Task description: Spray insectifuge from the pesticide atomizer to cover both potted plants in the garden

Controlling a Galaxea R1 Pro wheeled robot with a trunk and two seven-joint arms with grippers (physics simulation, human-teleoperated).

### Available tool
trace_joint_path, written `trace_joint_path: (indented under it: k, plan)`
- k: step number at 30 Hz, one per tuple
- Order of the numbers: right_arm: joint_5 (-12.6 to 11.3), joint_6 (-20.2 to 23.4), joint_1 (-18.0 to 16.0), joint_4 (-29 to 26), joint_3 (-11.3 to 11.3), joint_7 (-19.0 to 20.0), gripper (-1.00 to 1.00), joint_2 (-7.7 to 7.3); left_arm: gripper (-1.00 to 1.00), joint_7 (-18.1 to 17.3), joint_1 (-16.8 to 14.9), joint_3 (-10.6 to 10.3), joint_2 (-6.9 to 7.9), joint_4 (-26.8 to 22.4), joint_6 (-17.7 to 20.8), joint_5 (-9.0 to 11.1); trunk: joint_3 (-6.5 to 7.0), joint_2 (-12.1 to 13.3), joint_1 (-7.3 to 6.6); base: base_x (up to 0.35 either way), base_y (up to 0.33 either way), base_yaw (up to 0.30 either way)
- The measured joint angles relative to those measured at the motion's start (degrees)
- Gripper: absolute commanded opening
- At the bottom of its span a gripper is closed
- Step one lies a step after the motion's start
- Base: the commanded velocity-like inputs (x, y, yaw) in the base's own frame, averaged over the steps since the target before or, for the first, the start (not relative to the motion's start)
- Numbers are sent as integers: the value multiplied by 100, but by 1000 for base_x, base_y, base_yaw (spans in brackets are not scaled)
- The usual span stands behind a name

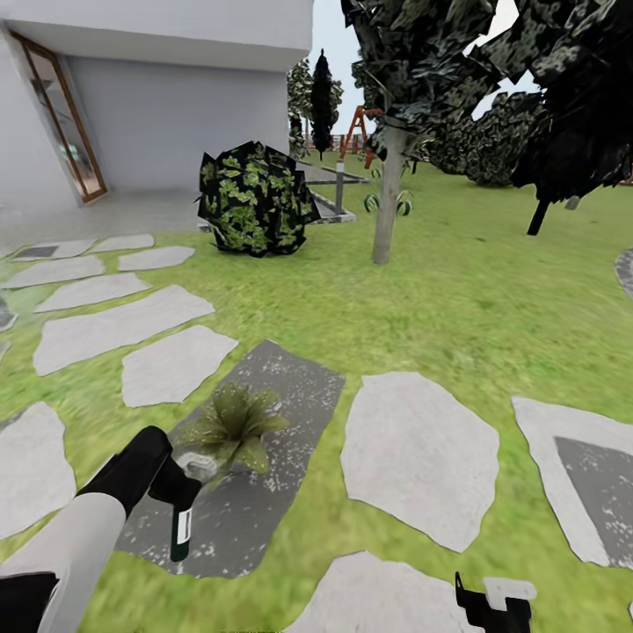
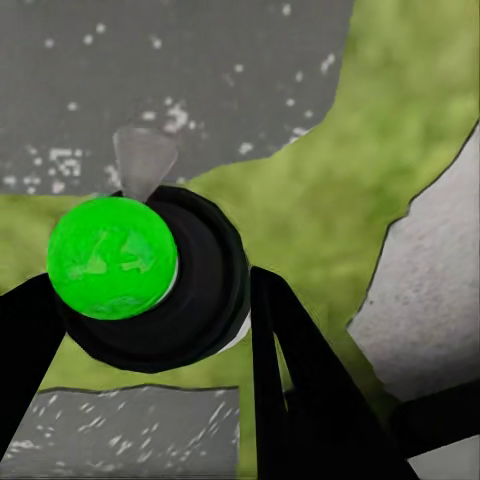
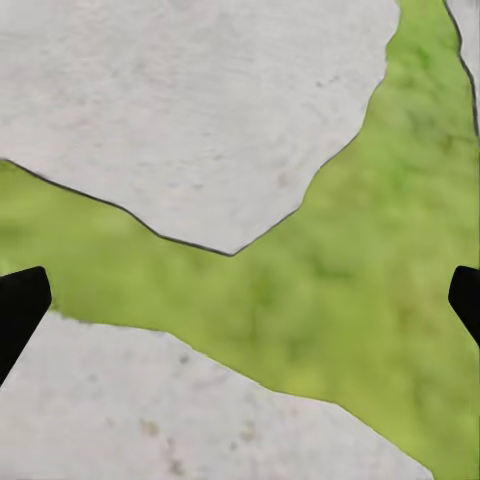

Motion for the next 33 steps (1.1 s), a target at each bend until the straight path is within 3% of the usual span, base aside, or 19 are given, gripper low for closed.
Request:
trace_joint_path:
  k: [10,18,22,26,33]
  plan:
    - [1,-2,0,-1,1,-2,100,-1,-100,2,14,6,-20,7,-15,-2,0,0,-1,107,-250,19]
    - [0,-2,-1,1,1,-1,100,0,-100,18,17,-8,-13,8,-14,-11,0,0,-2,134,-264,248]
    - [0,-2,-1,1,1,0,100,0,-100,289,17,-6,-17,28,-5,-10,0,0,-2,148,-264,277]
    - [1,-2,-1,1,2,0,100,0,-100,335,17,-3,-54,41,0,0,0,0,-1,143,-248,237]
    - [0,0,0,0,1,0,100,0,-100,344,15,-2,-56,44,2,-6,0,0,0,19,-30,70]
